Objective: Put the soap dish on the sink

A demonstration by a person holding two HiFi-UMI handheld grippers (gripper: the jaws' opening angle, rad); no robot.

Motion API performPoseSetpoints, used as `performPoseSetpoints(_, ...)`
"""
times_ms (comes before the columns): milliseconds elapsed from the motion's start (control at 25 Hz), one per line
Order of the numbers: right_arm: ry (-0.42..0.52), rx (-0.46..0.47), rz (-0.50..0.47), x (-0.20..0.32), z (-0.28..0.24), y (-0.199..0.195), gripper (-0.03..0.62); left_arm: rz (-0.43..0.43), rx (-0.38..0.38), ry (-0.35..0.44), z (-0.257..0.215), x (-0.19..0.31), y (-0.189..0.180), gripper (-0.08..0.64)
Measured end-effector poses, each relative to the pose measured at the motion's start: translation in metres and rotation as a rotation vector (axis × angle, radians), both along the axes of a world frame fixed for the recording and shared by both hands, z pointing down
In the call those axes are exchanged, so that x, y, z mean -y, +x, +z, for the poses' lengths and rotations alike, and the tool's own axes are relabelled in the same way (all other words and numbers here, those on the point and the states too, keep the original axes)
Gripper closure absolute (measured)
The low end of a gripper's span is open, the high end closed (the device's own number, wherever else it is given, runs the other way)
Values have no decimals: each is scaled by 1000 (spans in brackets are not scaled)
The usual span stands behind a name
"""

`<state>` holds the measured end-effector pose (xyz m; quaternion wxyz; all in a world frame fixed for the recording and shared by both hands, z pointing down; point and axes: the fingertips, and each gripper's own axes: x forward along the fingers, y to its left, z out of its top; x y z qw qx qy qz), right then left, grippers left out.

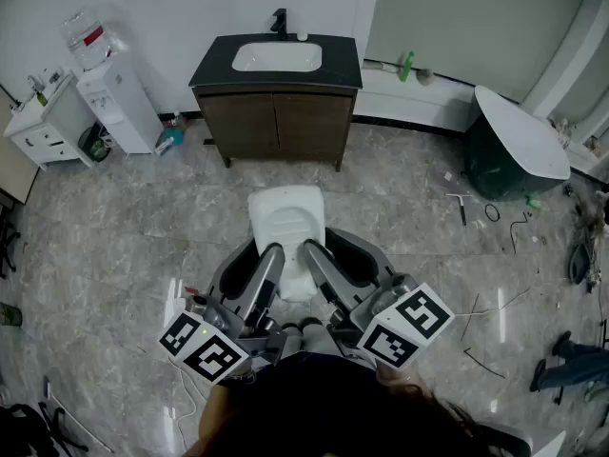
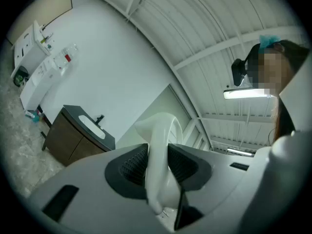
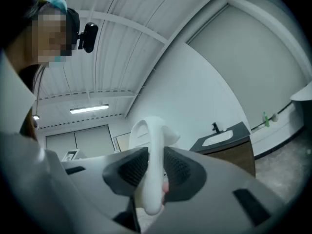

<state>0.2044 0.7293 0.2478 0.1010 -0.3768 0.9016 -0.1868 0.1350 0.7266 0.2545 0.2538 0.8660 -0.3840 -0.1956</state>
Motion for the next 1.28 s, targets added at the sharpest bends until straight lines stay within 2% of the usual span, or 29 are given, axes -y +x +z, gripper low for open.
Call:
performPoseSetpoints(640, 10, -16, -25, 27, 17, 7, 480, -15, -13, -17, 19, 26, 8, 430)
performPoseSetpoints(960, -3, 1, -71, 84, 13, 14, 480, -80, 7, -26, 14, 79, 13, 430)
performPoseSetpoints(1280, -40, 10, -100, 138, 27, -15, 481, -127, 18, -49, 27, 130, -16, 430)
